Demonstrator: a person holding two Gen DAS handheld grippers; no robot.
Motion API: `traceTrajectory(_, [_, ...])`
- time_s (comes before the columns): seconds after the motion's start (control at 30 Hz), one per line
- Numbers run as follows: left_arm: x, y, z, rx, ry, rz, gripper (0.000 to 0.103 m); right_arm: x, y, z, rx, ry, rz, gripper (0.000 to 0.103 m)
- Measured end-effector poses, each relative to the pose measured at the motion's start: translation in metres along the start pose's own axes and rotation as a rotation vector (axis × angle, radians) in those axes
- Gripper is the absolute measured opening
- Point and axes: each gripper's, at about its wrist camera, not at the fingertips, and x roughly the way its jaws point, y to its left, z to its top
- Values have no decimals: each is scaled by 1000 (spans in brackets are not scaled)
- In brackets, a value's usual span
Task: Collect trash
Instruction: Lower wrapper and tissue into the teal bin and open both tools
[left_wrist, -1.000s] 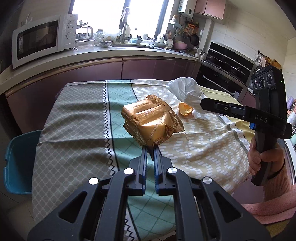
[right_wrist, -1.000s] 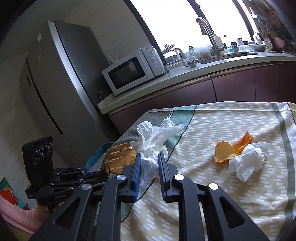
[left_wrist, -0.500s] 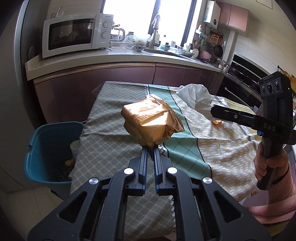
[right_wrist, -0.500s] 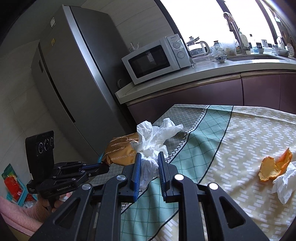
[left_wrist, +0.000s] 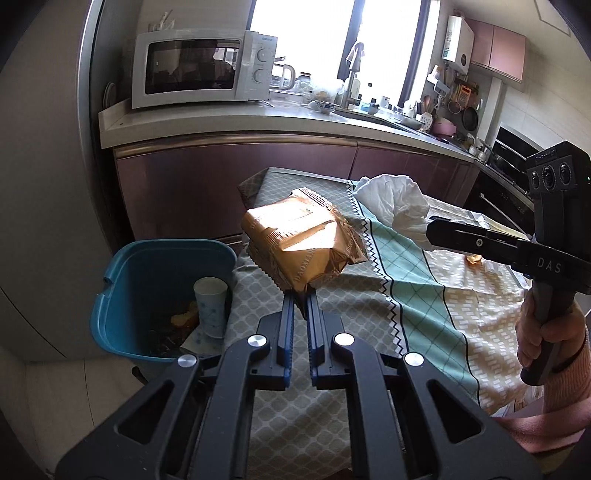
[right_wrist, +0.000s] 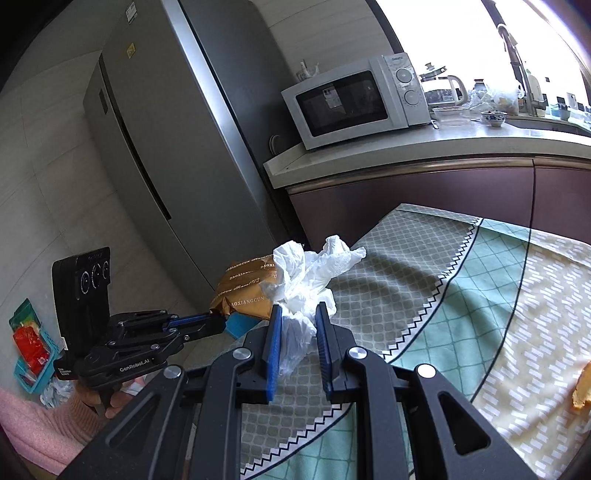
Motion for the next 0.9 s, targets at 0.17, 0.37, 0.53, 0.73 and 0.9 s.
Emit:
traceTrajectory(0.17, [-6, 21, 1, -24, -12, 41, 7, 16, 12, 7, -28, 20, 26, 17])
traceTrajectory(0.37, [-11, 49, 2, -63, -22, 101, 7, 37, 27, 15, -66, 55, 53, 17])
traceTrajectory(0.53, [-11, 72, 1, -94, -11, 143, 7, 57, 36, 19, -92, 88, 67, 17])
traceTrajectory(0.73, [0, 92, -4, -118, 20, 185, 7, 83, 47, 24, -114, 133, 79, 17])
traceTrajectory(0.9, [16, 105, -12, -144, 54, 198, 7, 105, 57, 26, -133, 173, 79, 17])
